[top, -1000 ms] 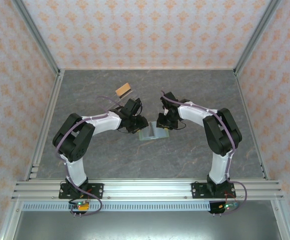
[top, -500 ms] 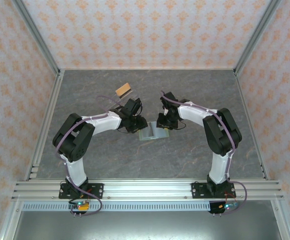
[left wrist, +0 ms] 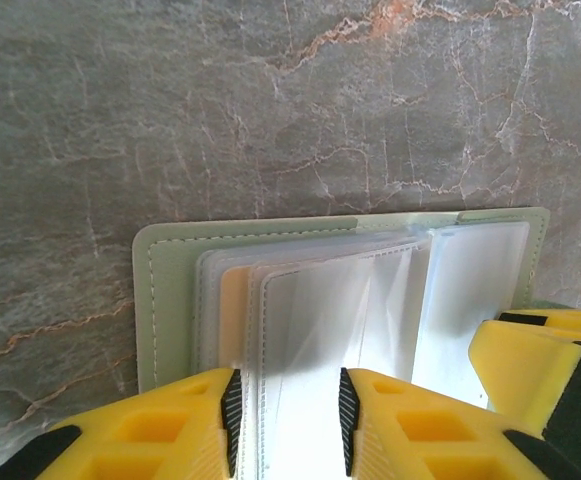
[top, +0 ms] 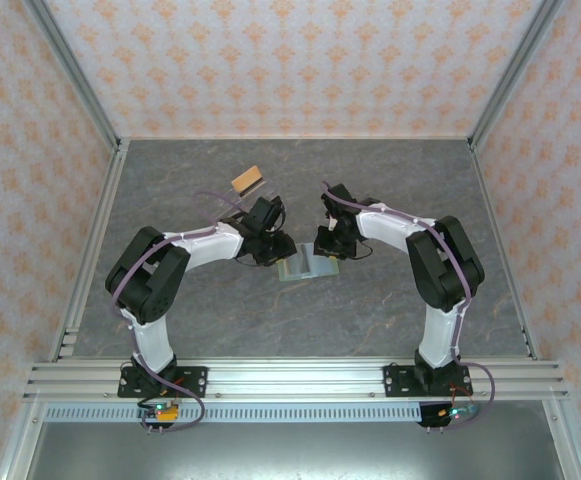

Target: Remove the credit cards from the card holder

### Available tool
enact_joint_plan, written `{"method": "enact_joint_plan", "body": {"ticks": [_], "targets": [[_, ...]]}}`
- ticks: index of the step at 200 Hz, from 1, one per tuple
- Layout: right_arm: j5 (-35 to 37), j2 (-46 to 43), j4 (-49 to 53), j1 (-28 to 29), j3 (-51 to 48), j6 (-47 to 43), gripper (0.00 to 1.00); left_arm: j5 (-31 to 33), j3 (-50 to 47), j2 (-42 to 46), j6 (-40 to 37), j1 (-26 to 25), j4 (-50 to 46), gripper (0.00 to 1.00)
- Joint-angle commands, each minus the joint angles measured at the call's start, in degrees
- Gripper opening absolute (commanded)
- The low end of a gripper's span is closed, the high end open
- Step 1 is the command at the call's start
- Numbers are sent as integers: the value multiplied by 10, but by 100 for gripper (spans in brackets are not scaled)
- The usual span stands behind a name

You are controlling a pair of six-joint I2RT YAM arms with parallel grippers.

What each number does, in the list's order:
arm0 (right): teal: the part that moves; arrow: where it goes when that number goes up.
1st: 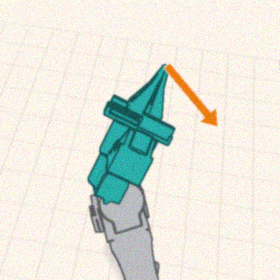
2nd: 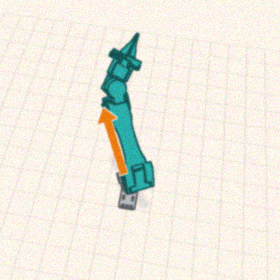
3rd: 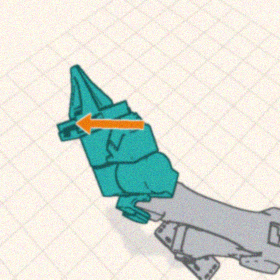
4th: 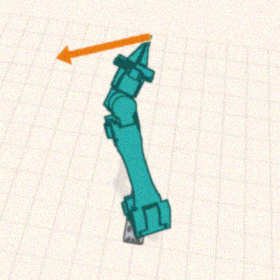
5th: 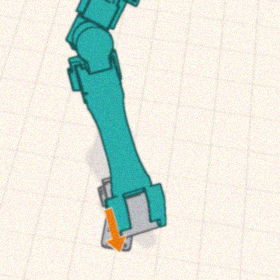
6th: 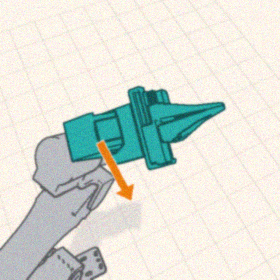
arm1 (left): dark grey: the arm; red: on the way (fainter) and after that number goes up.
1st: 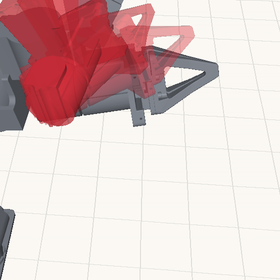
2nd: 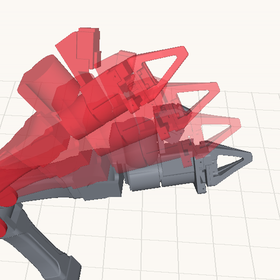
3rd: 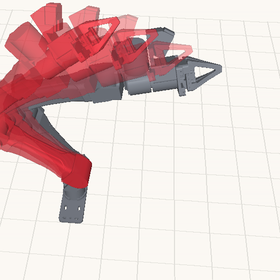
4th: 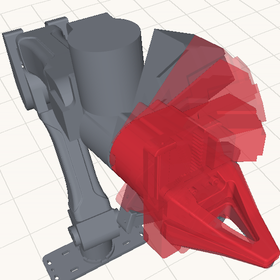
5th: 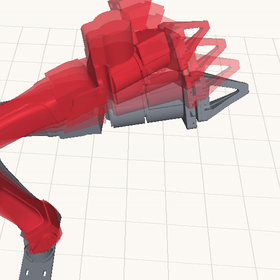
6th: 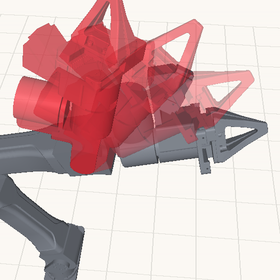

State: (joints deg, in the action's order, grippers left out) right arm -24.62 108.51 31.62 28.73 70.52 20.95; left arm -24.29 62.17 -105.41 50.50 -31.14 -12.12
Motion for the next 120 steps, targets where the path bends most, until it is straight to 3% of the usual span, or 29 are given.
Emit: {"method": "enact_joint_plan", "body": {"ticks": [1, 66, 120], "targets": [[29, 26, 19, 1, -5, -6, 32, -17, 16, -15, -4, -5, 13, 35], [27, 25, 18, 1, -6, -6, 32, -65, 15, -13, 3, -5, 53, 33], [31, 15, 18, 2, -7, -5, 31, -53, 11, 10, -11, -5, 38, 28]]}}
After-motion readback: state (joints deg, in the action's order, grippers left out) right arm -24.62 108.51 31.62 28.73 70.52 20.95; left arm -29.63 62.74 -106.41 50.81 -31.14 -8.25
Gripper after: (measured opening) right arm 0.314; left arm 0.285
